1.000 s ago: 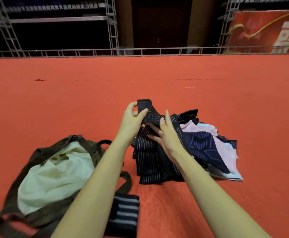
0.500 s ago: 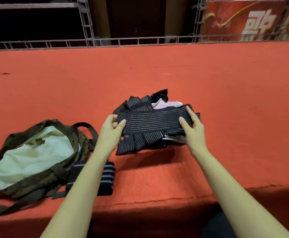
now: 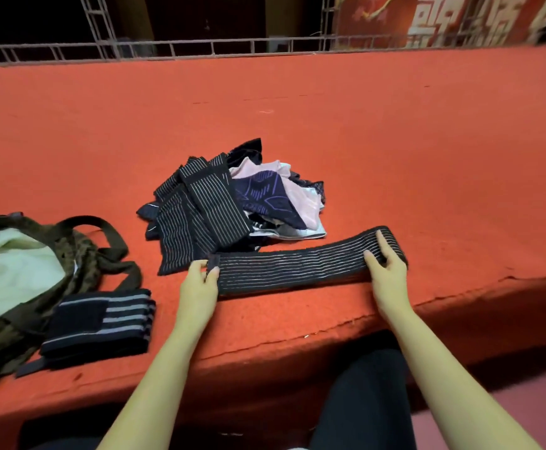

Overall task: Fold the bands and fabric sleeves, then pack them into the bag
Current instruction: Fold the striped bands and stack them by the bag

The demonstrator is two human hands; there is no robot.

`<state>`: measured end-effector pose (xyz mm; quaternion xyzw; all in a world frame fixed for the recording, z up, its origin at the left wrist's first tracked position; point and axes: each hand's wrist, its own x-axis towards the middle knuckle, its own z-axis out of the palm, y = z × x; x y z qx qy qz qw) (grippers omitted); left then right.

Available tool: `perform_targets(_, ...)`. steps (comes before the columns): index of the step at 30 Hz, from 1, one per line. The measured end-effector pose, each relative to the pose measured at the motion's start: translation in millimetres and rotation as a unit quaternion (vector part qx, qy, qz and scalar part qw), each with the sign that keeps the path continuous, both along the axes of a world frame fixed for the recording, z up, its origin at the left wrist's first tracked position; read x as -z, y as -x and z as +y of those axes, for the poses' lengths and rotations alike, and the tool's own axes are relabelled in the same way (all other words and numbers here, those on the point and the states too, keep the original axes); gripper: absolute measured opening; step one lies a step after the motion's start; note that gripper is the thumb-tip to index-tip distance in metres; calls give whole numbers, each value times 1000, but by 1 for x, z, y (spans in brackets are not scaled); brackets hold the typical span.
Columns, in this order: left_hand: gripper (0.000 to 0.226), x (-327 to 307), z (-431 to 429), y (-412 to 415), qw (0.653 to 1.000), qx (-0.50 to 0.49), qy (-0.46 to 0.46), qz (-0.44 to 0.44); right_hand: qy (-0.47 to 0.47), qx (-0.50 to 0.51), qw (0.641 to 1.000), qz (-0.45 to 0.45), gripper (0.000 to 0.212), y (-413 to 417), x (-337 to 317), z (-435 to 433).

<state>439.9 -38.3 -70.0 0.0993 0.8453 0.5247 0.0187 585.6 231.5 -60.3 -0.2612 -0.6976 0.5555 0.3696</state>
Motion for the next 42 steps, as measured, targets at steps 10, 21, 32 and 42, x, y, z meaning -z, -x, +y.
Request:
perform_targets(10,15,7,-16,4,996,-69,-49,-16,56,86,995,5,42,8,9,13)
perform_targets(21,22,1,-14,-4,994,-43,-89,-40,-232,-141,960,-68,75,51,-23,-97)
perform_targets(32,33,-4,-21,-4,988,-27,-130,-75,-323,-339,878,-100,49,88,21,-170)
perform_targets(42,45,1,-22,-2,982,-24,-166,-90,-361,-369,849,-117,55,88,16,-177)
